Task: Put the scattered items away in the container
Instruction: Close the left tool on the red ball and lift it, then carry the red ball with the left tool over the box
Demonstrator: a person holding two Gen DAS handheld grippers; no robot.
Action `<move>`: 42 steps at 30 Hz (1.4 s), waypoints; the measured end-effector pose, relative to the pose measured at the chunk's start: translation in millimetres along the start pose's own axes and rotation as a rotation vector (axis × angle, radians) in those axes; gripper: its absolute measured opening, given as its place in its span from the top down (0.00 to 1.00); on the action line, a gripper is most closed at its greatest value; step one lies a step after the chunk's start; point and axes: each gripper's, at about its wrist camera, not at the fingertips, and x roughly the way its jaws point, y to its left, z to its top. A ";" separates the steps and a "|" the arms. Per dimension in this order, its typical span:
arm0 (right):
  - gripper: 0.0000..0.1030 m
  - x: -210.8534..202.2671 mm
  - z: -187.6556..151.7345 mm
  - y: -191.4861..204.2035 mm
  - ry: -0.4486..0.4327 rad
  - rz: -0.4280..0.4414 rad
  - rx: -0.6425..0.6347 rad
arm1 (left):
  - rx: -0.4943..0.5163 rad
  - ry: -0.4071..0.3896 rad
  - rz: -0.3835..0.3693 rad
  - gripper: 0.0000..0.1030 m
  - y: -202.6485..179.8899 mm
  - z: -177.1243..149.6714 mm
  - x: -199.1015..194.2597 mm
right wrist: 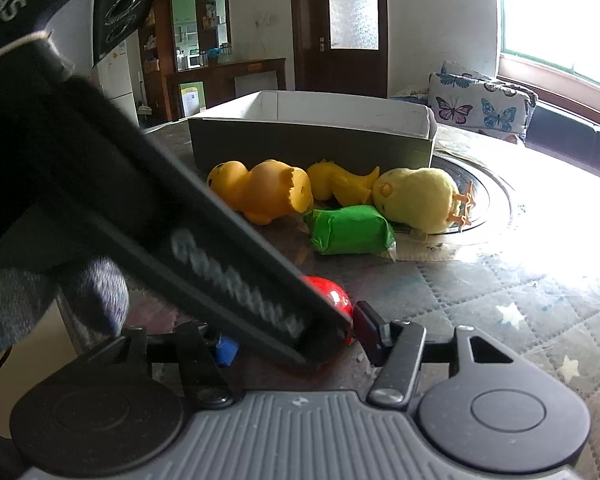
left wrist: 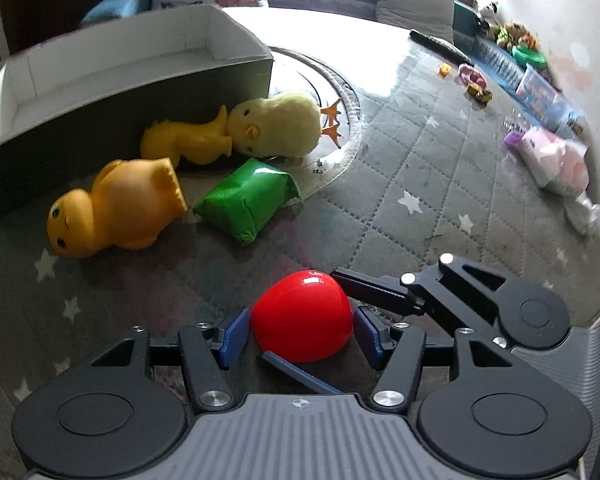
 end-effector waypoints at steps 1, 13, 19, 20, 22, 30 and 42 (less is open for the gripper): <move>0.43 -0.4 0.3 0.3 0.000 -0.002 -0.002 | -0.001 -0.005 -0.002 0.42 0.8 1.1 -1.5; 0.43 -7.3 23.3 1.3 -0.038 -0.008 -0.020 | -0.021 -0.071 -0.029 0.42 13.2 16.8 -23.1; 0.43 1.1 63.5 -3.8 -0.079 -0.018 -0.063 | -0.008 -0.147 -0.009 0.42 25.2 48.4 -38.6; 0.43 3.8 70.8 -4.5 -0.085 -0.021 -0.070 | -0.007 -0.158 -0.006 0.42 27.9 55.0 -40.8; 0.43 8.4 84.3 -6.0 -0.098 -0.028 -0.082 | -0.004 -0.181 0.000 0.42 33.2 67.9 -44.6; 0.43 48.0 137.7 -23.9 -0.120 -0.037 -0.104 | -0.005 -0.211 0.009 0.42 57.3 127.4 -34.6; 0.43 121.1 167.5 -61.8 -0.035 -0.032 -0.069 | -0.061 -0.142 -0.043 0.42 96.1 184.6 21.9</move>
